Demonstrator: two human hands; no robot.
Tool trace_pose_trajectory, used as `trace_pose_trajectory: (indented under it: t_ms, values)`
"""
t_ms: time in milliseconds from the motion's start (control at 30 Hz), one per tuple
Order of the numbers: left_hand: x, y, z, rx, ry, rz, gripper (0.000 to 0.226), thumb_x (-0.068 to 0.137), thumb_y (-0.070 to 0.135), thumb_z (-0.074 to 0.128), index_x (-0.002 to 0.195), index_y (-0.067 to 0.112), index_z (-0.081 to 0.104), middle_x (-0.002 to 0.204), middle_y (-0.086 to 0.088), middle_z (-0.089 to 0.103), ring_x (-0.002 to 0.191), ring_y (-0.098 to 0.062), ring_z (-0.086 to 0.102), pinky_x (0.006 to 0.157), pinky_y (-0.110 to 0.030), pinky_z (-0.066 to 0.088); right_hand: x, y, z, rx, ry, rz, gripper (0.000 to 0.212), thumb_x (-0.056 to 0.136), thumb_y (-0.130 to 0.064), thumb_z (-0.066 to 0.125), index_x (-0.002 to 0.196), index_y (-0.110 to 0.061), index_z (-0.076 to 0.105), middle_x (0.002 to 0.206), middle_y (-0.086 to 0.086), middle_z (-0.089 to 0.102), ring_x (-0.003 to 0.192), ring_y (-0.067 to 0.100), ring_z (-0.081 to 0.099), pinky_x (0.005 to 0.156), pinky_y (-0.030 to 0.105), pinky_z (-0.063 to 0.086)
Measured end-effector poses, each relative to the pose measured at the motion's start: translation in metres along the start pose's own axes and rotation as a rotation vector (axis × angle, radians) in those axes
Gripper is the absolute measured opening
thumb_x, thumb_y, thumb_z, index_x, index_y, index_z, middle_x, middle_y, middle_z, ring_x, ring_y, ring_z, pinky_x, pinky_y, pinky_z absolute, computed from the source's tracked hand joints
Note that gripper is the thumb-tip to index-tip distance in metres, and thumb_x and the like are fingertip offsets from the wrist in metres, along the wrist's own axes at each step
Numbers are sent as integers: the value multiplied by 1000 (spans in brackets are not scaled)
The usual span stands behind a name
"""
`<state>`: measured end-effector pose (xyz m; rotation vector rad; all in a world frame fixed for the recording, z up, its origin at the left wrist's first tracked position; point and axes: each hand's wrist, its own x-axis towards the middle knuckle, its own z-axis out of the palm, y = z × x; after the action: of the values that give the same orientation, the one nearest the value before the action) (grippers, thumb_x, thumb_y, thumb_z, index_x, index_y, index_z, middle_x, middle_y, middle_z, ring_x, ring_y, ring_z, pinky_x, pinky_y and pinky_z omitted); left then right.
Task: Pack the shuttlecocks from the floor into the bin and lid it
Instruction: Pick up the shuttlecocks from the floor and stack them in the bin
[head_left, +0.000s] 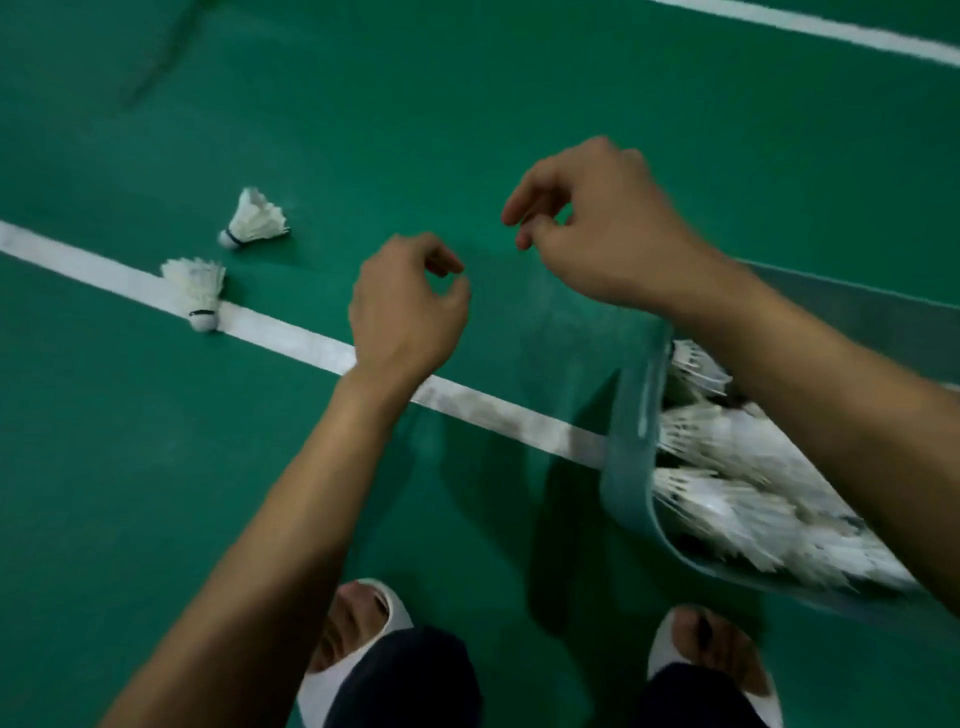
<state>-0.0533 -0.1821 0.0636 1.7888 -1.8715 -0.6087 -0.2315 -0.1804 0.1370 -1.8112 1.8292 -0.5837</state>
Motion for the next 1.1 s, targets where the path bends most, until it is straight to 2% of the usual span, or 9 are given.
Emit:
trace_pose_trajectory:
  t_ms: [67,167,333,467,567,667,767,933,1100]
  values:
    - [7,-38,-7,-6,35,-149,20,81,29,67,100,26,72,106,7,71,90,-21,66,83,-35,53,39,-20,38,-74,-174,-50,32,83,-10,57,102,-26,77,94,-1,78,83,16,65,77,23,47]
    - [27,-99,-29,48,182,-377,22,84,24,69,106,22,69,113,2,67,95,-24,66,80,-35,49,92,-47,100,-155,-366,-128,39,81,-12,56,113,-25,73,110,3,75,104,25,67,93,33,53]
    - [47,-182,-65,244,402,-444,26,83,27,74,105,16,65,112,-6,59,107,-29,54,81,-37,45,153,-100,188,-228,-364,-343,38,86,-8,57,120,-19,69,133,10,57,123,33,54,104,42,46]
    - [60,-226,-68,177,392,-689,66,75,44,85,121,9,53,124,-11,54,114,-32,53,94,-43,46,188,-132,239,21,-465,-209,40,86,-2,54,115,-20,74,135,12,62,125,32,54,103,31,42]
    - [71,-243,-74,73,250,-756,48,80,44,82,112,14,64,116,-6,62,105,-25,60,84,-37,50,194,-136,261,113,-452,-66,33,90,-1,51,112,-7,75,133,17,64,109,26,59,97,36,47]
    - [77,-238,-90,54,278,-727,18,81,30,83,95,24,74,95,2,74,82,-17,65,68,-28,47,184,-125,253,123,-354,-52,30,91,0,52,110,0,76,109,12,70,90,16,55,80,31,48]
    - [79,-204,-99,67,283,-596,18,75,18,78,91,25,78,86,4,76,79,-20,70,71,-31,57,169,-111,209,154,-205,16,24,86,-10,58,95,-3,79,76,7,66,68,16,52,59,27,38]
    - [60,-100,-81,-41,90,-302,29,64,26,85,92,25,78,69,10,68,68,-13,67,61,-26,49,121,-78,98,58,148,116,24,80,-17,59,87,-11,81,82,7,77,83,19,72,76,31,58]
    - [6,21,-58,-85,-229,20,37,64,40,90,92,31,69,72,10,69,67,-11,66,65,-30,52,11,-21,-27,104,392,278,22,68,-17,68,89,-24,69,89,2,71,73,16,67,56,26,53]
